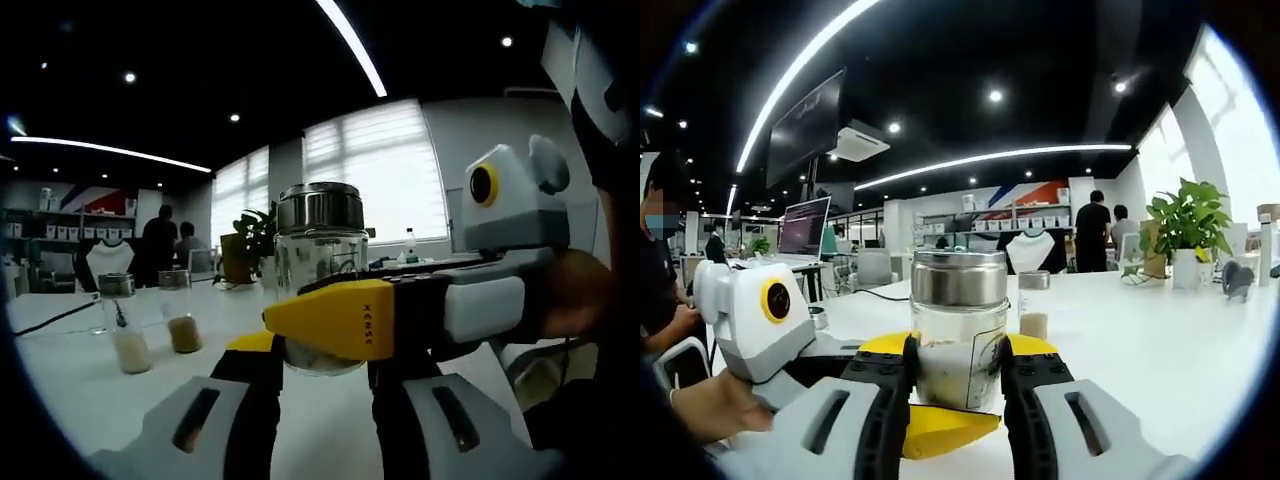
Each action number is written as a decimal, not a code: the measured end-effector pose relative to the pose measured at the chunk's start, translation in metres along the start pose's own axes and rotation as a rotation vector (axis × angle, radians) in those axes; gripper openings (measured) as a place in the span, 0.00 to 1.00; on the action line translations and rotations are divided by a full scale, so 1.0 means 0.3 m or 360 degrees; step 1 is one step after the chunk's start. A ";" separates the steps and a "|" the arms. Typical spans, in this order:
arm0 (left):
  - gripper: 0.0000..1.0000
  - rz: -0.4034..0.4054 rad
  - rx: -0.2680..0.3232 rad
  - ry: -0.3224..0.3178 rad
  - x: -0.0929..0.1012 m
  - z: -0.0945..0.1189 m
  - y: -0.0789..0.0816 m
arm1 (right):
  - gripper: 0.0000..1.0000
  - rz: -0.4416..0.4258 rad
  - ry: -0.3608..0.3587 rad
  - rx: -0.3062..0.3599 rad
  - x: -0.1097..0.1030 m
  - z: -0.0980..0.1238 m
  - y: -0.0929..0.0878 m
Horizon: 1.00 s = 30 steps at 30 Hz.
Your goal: Rotate the seasoning bottle until the label or dispensing opening points toward the visible target arrow and the bottle remains upright within the marked orientation range
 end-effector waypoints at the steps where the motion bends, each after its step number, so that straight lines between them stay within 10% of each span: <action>1: 0.34 0.0010 0.0009 -0.0015 -0.001 0.005 0.000 | 0.32 -0.0004 0.0013 -0.0003 -0.001 0.000 0.000; 18: 0.34 0.0050 0.0008 -0.0185 0.003 0.043 -0.021 | 0.35 0.0012 0.0253 -0.0031 -0.029 0.003 0.024; 30: 0.35 0.0020 -0.0030 -0.0188 0.004 0.041 -0.031 | 0.33 -0.0023 0.0215 0.0014 -0.023 0.011 0.032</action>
Point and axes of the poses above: the point that each gripper's makers call its tool centre point, and the gripper's own axes: z roughly backward along the fingers, x roughly to its right, y roughly out of its top, the point moved 4 cm from there along z, roughly backward along the fingers, and after that the axes turned 11 degrees about -z, right-handed, at the moved point
